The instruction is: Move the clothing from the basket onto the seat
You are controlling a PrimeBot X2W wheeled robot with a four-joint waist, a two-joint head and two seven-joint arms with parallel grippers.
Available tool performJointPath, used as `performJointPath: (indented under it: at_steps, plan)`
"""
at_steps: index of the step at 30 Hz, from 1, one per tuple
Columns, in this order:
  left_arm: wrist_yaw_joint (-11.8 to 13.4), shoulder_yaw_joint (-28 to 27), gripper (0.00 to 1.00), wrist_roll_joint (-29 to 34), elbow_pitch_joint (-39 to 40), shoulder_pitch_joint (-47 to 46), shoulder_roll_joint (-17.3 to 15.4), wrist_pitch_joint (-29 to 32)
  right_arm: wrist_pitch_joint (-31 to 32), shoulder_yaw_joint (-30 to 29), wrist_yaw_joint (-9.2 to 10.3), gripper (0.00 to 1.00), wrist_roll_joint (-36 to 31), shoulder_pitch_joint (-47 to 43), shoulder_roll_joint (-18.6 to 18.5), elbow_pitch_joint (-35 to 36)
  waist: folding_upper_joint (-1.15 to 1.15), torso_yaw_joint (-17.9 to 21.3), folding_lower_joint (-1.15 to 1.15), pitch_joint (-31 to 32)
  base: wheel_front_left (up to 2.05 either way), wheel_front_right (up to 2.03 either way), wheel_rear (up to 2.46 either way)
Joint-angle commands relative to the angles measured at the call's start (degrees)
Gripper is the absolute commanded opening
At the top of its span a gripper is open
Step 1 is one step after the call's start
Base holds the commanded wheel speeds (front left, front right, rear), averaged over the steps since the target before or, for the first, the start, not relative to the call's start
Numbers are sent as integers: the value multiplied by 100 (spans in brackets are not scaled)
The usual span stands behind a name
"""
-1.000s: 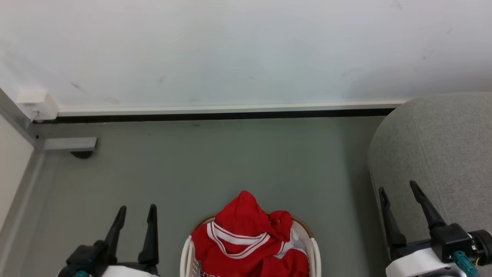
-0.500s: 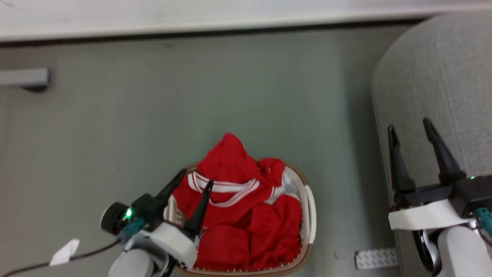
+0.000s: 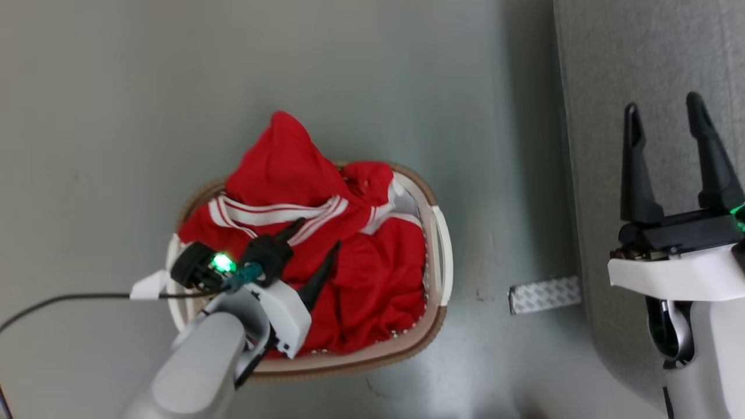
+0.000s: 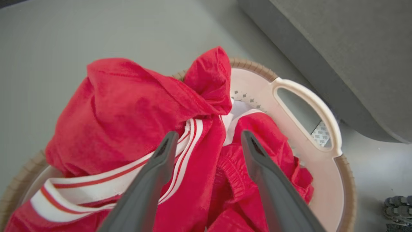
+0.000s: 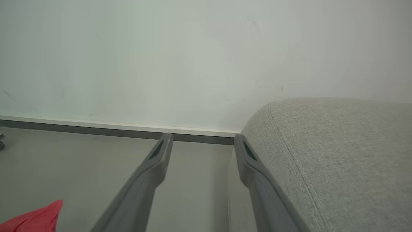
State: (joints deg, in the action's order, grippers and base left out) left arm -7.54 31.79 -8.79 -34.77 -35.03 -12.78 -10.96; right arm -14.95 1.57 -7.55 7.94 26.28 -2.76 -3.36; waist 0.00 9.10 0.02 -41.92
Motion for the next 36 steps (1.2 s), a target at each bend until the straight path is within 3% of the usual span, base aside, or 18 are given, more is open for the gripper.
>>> performJointPath:
  at_steps: [1,5,13,23,26,31,36]
  plan:
    - [9,20,100,22,-132,-180,-96,63,-12,-30,12,100,94,121,1,98,0,309,-2,-578,0,0,0]
    - [61,18,100,88,-440,-487,-152,200,-12,-82,12,100,167,165,1,260,0,369,-2,-931,0,0,0]
    - [397,-113,100,111,-983,-1012,-195,308,-12,-137,12,100,225,169,0,501,0,377,-2,-1318,0,0,0]
    - [373,-11,100,82,-1582,-1307,-111,244,-11,-152,12,100,257,-40,-1,679,0,435,-2,-1462,0,0,0]
    - [342,60,2,94,-1792,-1358,-57,204,-10,-151,13,100,260,-92,-1,670,0,451,-2,-1436,0,0,0]
    - [268,97,0,-16,-2070,-1345,64,33,-12,-162,12,100,290,-147,0,603,0,458,-2,-1211,0,0,0]
    - [200,-9,0,-290,-2132,-1022,173,-265,-12,-133,13,100,265,-231,-1,419,0,425,-2,-600,0,0,0]
